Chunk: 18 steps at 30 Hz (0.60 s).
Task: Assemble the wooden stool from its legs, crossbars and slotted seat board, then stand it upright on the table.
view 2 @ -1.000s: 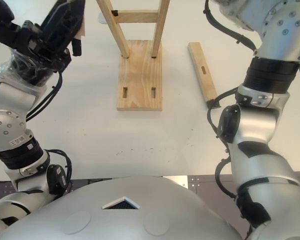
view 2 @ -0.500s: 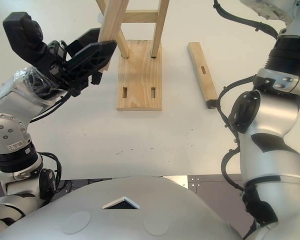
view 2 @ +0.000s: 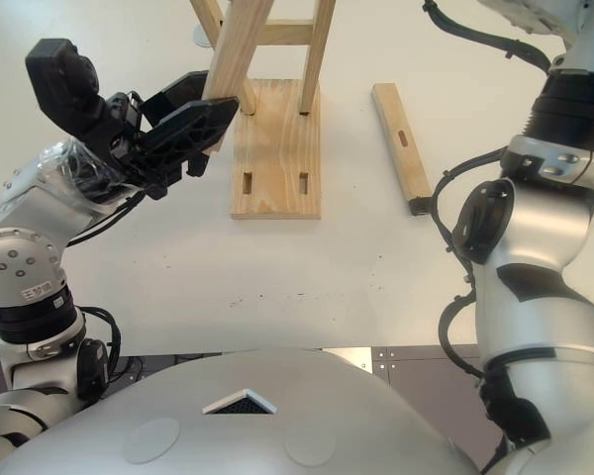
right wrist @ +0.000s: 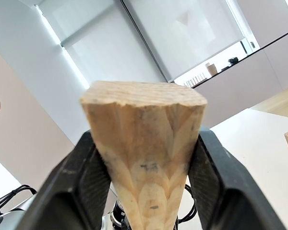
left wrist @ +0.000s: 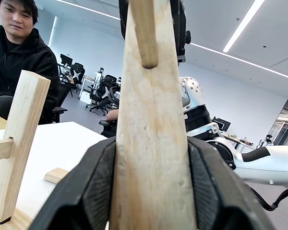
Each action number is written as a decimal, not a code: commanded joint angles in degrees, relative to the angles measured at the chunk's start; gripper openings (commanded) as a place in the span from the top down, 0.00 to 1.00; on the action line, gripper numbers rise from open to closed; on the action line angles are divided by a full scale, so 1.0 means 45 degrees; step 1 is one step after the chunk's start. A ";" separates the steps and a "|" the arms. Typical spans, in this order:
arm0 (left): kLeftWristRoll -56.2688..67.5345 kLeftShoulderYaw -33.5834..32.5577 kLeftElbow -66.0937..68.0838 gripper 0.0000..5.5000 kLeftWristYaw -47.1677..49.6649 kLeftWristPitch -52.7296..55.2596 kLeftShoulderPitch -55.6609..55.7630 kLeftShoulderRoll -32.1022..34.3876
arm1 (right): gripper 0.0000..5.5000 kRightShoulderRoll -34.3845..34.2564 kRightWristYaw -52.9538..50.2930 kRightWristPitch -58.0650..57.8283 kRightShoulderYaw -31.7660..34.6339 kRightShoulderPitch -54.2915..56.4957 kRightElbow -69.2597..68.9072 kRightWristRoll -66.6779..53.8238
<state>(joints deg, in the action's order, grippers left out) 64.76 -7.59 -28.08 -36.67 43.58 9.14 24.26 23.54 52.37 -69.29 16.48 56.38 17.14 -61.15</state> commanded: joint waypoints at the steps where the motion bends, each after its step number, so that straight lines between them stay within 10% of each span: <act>1: -0.0955 -0.0136 0.0906 0.63 0.0851 -0.0359 0.0249 -0.0075 | 0.62 0.0272 0.0112 0.1064 -0.0195 -0.0617 -0.0709 0.0682; 9: -0.1164 -0.0522 0.1853 0.40 0.1473 -0.0289 0.0449 -0.0161 | 0.62 -0.0035 -0.0104 0.1773 0.0095 -0.1509 -0.1227 0.0520; 18: -0.2643 -0.0098 0.2516 0.39 0.1648 -0.0366 0.0175 0.0319 | 0.63 0.0054 -0.0280 0.2738 0.0203 -0.1495 -0.0928 0.1167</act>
<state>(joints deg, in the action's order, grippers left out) 57.17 -10.81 -17.32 -28.91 42.03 11.45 24.08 23.35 51.07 -58.15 16.74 48.40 12.97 -55.72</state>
